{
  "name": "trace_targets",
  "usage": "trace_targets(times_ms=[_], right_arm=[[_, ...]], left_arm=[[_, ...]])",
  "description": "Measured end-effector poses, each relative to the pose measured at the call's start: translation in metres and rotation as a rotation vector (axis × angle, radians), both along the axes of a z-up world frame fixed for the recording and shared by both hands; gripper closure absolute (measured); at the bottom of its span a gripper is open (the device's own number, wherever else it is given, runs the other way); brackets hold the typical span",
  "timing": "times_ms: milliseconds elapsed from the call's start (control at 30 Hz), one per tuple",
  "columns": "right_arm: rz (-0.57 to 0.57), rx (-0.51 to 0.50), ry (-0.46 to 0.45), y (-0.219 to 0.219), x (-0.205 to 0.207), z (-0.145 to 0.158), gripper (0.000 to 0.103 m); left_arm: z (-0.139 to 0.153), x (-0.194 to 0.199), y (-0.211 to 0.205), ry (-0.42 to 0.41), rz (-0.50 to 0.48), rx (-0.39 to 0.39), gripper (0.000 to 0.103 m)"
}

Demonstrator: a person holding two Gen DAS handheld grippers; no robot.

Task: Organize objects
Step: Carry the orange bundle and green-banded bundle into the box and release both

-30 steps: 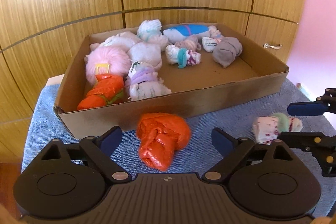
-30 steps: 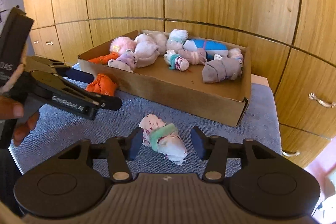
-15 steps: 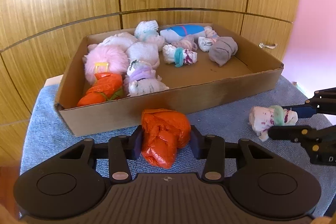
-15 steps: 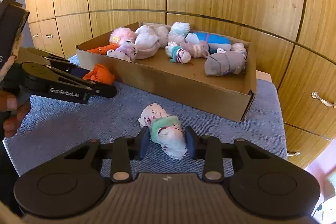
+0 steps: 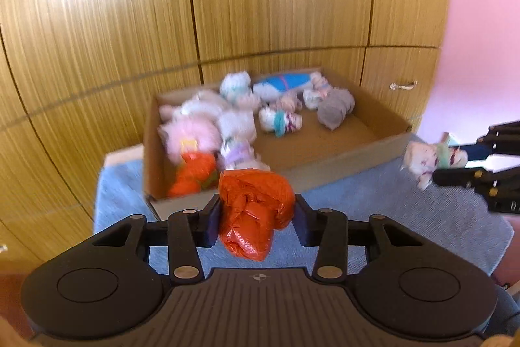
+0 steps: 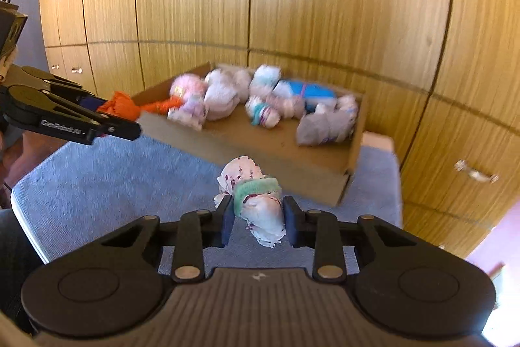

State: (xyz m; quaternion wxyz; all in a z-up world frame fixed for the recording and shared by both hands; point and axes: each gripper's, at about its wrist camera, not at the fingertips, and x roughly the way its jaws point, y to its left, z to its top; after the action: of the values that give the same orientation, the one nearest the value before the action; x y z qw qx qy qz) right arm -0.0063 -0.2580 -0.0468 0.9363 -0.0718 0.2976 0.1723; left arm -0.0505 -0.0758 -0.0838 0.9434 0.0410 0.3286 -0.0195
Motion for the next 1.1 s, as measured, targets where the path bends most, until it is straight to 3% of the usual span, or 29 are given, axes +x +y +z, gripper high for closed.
trace_targets(times_ms=[267,467,900,1100], right_arm=[[-0.027,0.0,-0.076,-0.028,0.001,0.058,0.074],[-0.018,-0.005,-0.098,-0.038,0.009,0.086,0.074],[0.092,-0.053,-0.044,-0.013,0.05,0.092,0.074],[0.144,-0.065,0.061,-0.01,0.078,0.085,0.074]], left_arm=[[0.045,-0.001,-0.006,-0.035,0.003,0.03,0.052],[0.067,0.012,-0.016,-0.01,0.003,0.023,0.052],[0.07,0.063,-0.054,0.027,-0.062,0.078,0.052],[0.056,0.096,-0.052,0.133,-0.116,0.065,0.052]])
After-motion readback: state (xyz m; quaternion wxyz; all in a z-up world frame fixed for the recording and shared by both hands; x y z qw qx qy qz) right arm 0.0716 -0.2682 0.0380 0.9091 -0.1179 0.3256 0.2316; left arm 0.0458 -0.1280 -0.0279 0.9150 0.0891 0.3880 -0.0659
